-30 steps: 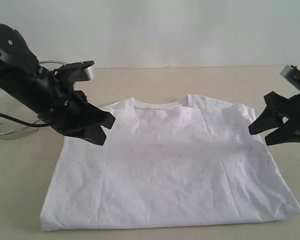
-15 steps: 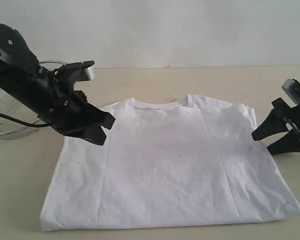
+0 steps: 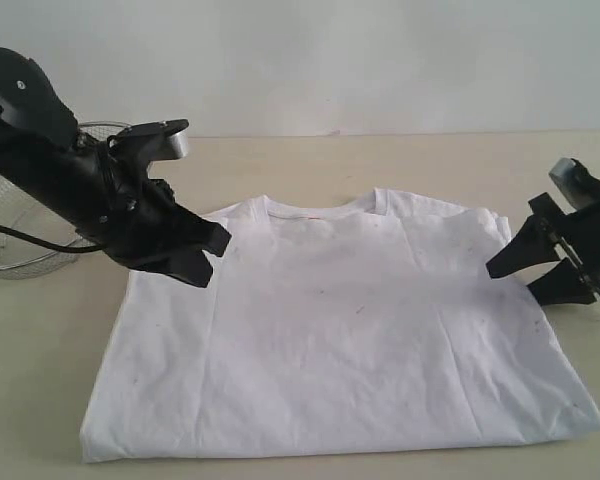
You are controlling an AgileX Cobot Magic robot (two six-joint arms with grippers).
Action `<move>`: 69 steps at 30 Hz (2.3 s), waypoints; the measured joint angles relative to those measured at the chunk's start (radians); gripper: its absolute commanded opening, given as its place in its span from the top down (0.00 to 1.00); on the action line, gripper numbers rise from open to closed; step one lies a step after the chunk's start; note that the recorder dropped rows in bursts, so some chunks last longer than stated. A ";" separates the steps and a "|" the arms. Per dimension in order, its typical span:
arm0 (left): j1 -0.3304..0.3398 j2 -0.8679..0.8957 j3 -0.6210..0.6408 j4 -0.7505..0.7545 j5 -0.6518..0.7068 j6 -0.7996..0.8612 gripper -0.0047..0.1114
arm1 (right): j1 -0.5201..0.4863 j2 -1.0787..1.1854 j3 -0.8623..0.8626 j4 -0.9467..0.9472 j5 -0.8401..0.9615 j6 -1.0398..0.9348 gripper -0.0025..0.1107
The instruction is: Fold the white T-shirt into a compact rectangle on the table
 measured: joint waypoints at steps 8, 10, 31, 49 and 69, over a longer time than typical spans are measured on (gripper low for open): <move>0.000 0.000 0.000 0.000 -0.013 0.000 0.92 | 0.085 0.000 -0.002 0.000 -0.016 0.000 0.52; 0.000 0.000 0.000 0.000 -0.013 0.000 0.92 | 0.089 0.000 -0.002 -0.002 -0.023 0.000 0.63; 0.000 0.022 0.000 0.044 -0.018 0.002 0.92 | 0.096 -0.050 0.000 -0.066 -0.076 0.045 0.98; 0.000 0.022 0.000 0.046 -0.011 0.023 0.92 | 0.020 -0.095 0.000 -0.104 -0.042 0.089 0.98; 0.000 -0.172 0.000 0.052 0.053 0.026 0.92 | 0.276 -0.202 0.001 -0.071 -0.068 0.188 0.98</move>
